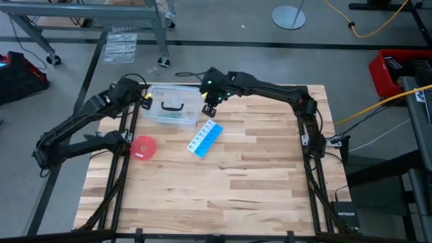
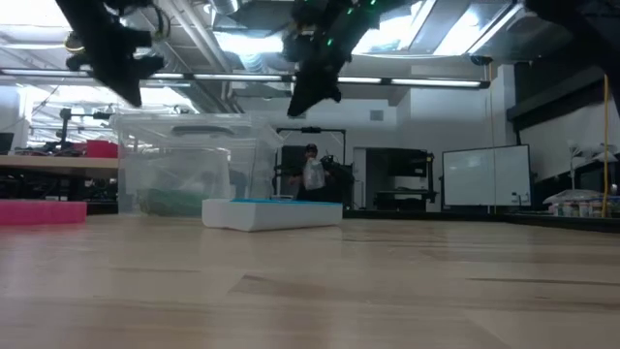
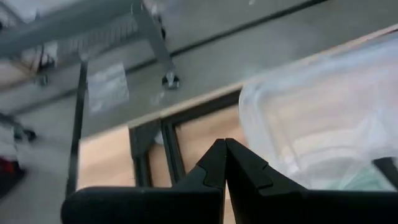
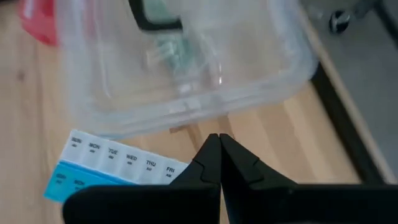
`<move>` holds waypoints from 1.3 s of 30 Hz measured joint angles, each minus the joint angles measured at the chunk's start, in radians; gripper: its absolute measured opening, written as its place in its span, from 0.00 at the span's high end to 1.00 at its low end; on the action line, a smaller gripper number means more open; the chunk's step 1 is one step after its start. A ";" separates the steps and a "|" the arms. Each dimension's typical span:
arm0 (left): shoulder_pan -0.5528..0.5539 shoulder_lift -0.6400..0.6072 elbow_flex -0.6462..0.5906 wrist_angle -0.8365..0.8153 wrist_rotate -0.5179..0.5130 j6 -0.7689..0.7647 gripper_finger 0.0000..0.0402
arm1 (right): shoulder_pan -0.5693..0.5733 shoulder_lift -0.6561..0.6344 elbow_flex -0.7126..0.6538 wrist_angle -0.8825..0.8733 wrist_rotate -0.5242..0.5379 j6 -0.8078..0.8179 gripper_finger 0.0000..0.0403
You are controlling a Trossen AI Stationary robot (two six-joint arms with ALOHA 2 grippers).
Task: Roll bandage
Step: Return to Home Position
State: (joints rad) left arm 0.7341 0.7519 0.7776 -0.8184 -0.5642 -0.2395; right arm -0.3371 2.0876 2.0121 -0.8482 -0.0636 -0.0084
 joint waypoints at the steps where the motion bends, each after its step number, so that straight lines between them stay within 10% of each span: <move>1: -0.001 -0.008 0.021 -0.005 0.000 0.029 1.00 | -0.005 -0.017 0.000 -0.001 -0.001 -0.004 1.00; 6: -0.001 -0.067 0.140 -0.087 0.051 0.185 1.00 | -0.012 -0.128 0.001 -0.019 -0.007 -0.048 1.00; 15: -0.001 -0.286 0.240 -0.364 0.576 0.371 1.00 | -0.025 -0.340 0.002 -0.149 -0.008 -0.106 1.00; 24: -0.001 -0.585 0.207 -0.473 0.824 0.321 1.00 | -0.024 -0.434 0.001 -0.344 -0.063 -0.116 1.00; 32: 0.003 -0.731 0.069 -0.402 1.052 0.206 1.00 | -0.021 -0.443 -0.018 -0.343 -0.209 -0.219 1.00; 39: 0.006 -0.729 -0.166 0.056 1.333 0.232 1.00 | -0.048 -0.487 -0.188 -0.256 -0.329 -0.263 1.00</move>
State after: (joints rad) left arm 0.7400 0.0225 0.6111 -0.7625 0.7686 -0.0072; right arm -0.3847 1.6002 1.8237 -1.1038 -0.3930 -0.2711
